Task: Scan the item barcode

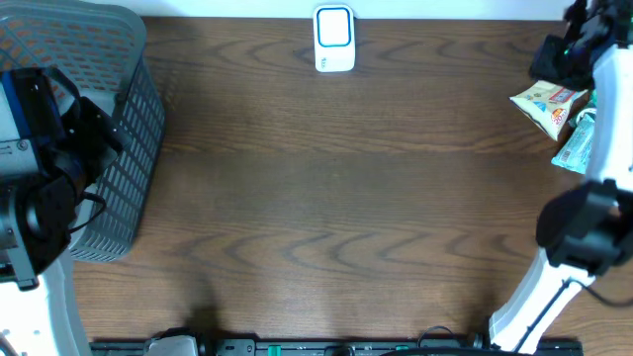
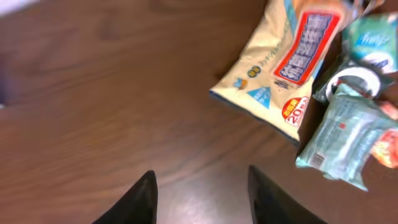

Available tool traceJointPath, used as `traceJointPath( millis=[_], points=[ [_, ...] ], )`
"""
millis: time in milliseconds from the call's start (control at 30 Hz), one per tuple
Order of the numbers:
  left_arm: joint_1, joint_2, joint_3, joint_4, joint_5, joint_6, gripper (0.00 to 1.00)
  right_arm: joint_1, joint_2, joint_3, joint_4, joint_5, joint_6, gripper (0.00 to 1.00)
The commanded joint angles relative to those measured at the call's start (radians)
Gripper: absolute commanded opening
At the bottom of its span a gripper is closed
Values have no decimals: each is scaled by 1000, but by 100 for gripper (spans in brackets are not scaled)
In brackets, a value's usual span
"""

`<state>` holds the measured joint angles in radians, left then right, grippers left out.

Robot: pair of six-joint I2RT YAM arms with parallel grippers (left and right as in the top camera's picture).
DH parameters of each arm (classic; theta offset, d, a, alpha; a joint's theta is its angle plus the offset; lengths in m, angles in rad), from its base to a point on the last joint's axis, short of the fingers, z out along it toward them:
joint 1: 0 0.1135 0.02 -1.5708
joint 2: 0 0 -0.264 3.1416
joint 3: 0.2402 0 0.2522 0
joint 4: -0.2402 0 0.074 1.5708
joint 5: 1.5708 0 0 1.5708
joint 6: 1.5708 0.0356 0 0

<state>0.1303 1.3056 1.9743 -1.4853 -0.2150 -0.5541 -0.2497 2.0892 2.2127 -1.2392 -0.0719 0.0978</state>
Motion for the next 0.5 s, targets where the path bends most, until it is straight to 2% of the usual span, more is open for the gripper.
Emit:
traceJointPath(
  millis=[0, 300, 400, 467],
  points=[
    [5, 1, 7, -3, -3, -9, 98, 45, -124, 8, -43, -43, -30, 39],
    [5, 1, 7, -2, -3, -9, 98, 187, -311, -117, -11, -42, -70, 40],
    [5, 1, 7, -3, -3, -9, 98, 229, -409, -252, 79, -42, -69, 43],
    [5, 1, 7, -2, -3, -9, 98, 256, -488, -372, 158, -39, -69, 50]
  ],
)
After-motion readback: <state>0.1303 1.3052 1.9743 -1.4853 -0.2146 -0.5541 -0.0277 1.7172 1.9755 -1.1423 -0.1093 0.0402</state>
